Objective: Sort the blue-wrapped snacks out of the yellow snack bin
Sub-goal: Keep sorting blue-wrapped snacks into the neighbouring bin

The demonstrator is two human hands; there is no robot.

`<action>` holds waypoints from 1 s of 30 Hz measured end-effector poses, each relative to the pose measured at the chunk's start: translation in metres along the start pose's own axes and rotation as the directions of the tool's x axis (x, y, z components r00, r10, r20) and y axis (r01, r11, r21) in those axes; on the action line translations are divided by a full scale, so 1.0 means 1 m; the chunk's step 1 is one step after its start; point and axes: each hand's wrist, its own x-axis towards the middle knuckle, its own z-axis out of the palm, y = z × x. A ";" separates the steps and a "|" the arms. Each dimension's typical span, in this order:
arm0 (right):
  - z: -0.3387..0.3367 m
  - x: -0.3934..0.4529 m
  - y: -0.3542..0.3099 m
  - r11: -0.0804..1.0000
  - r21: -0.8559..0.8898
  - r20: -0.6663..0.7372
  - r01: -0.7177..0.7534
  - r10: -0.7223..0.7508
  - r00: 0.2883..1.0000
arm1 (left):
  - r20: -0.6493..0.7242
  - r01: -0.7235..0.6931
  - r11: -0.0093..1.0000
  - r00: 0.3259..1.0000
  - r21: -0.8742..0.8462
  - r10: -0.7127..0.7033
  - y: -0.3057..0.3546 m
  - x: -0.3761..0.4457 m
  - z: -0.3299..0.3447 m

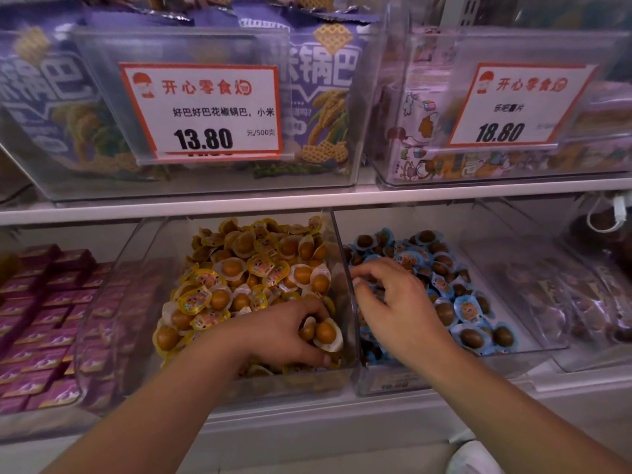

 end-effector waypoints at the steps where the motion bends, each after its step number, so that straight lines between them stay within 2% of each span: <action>1: 0.000 0.000 0.000 1.000 0.000 0.003 0.001 -0.001 1.000 | 0.021 -0.012 1.000 1.000 -0.009 0.012 0.001 -0.001 0.000; 5: -0.001 -0.002 0.000 1.000 -0.004 0.010 0.002 -0.002 1.000 | 0.120 -0.074 0.997 0.990 -0.035 0.078 0.007 -0.003 0.002; 8: 0.000 -0.001 0.001 1.000 0.000 0.011 -0.005 0.005 1.000 | 0.117 -0.078 0.997 0.990 -0.029 0.081 0.008 -0.004 0.001; 12: 0.000 0.002 0.002 1.000 0.015 0.010 0.009 -0.010 1.000 | -0.030 -0.126 0.990 0.992 -0.061 0.125 0.006 -0.009 -0.003; 15: -0.004 0.005 0.001 0.997 0.066 -0.113 0.045 -0.037 0.993 | -0.166 -0.133 0.969 0.981 -0.210 0.098 0.003 -0.017 -0.015; 16: -0.006 0.007 -0.002 0.993 0.098 -0.164 0.060 -0.044 0.986 | -0.231 -0.119 0.943 0.972 -0.311 0.047 0.001 -0.021 -0.020; 18: -0.009 0.010 -0.014 0.977 0.169 -0.263 0.131 -0.083 0.961 | -0.333 -0.108 0.826 0.938 -0.554 -0.100 -0.002 -0.028 -0.028; 21: -0.004 0.009 -0.039 0.944 0.164 -0.342 0.286 -0.218 0.914 | -0.364 -0.164 0.530 0.883 -0.832 -0.297 -0.009 -0.043 -0.039; 23: 0.010 0.005 -0.055 0.923 0.194 -0.269 0.332 -0.276 0.923 | -0.340 -0.210 0.358 0.872 -0.910 -0.352 -0.012 -0.052 -0.045; 25: 0.030 0.002 -0.064 0.935 0.222 -0.092 0.276 -0.262 0.961 | -0.323 -0.233 0.265 0.869 -0.936 -0.376 -0.015 -0.059 -0.046; 27: 0.053 0.002 -0.066 0.964 0.236 0.130 0.119 -0.153 0.980 | -0.318 -0.241 0.236 0.868 -0.941 -0.380 -0.017 -0.067 -0.044; 29: 0.074 0.005 -0.067 0.948 0.298 0.326 -0.114 0.011 0.945 | -0.319 -0.243 0.230 0.860 -0.942 -0.398 -0.020 -0.073 -0.040; 30: 0.082 0.007 -0.066 0.939 0.294 0.381 -0.175 0.053 0.923 | -0.325 -0.249 0.226 0.847 -0.942 -0.421 -0.020 -0.075 -0.038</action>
